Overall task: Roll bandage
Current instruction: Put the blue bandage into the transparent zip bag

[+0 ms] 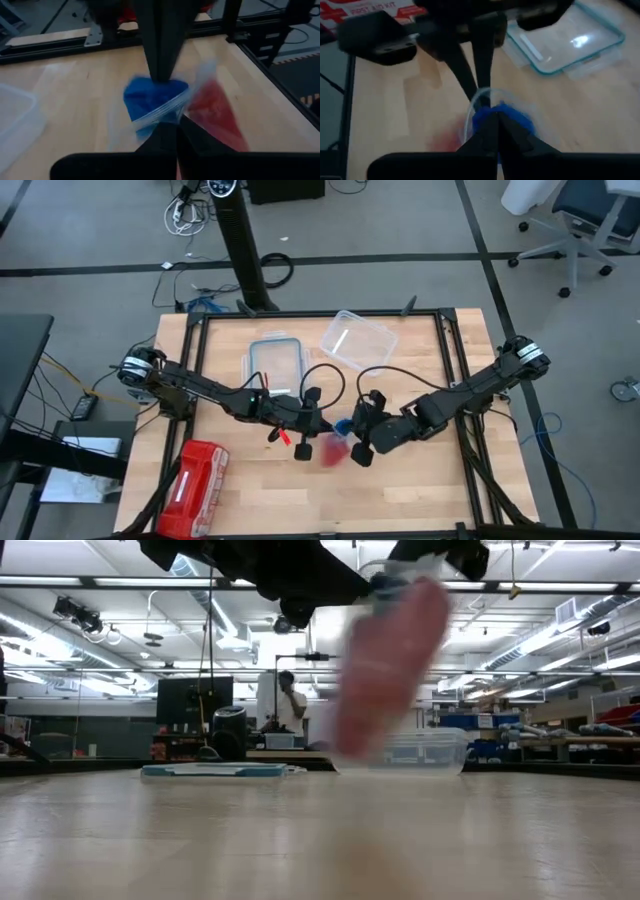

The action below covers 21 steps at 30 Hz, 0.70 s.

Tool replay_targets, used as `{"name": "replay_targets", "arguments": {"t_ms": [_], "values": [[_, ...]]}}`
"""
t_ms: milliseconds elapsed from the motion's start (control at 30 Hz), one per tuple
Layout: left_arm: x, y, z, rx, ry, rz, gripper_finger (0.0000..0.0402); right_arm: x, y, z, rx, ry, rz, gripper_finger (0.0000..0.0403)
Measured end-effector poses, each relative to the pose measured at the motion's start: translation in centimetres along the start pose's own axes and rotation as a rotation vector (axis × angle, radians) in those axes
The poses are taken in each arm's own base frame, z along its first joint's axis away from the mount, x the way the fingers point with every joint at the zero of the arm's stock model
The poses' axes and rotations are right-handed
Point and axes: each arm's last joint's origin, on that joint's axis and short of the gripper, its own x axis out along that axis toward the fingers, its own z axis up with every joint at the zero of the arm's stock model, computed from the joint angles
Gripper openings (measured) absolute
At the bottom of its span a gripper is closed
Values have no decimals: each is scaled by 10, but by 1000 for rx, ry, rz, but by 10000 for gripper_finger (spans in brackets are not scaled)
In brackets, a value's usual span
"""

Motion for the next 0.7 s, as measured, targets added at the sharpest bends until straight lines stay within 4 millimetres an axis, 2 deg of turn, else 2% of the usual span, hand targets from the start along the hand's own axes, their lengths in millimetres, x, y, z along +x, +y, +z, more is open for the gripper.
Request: {"name": "replay_targets", "arguments": {"t_ms": [100,167,433,567,700], "values": [[0,-1,0,0,-2,-11,0,-12,5,7,-22,0,-1,1],[0,-1,0,2,2,-19,0,-16,5,7,-54,66,27,1],[0,-1,0,13,3,-25,0,-21,9,0,-219,162,120,19],[0,-1,0,14,6,-25,0,-24,16,-5,-280,164,144,44],[0,-1,0,14,4,-25,0,-25,20,-10,-355,170,160,90]]}}
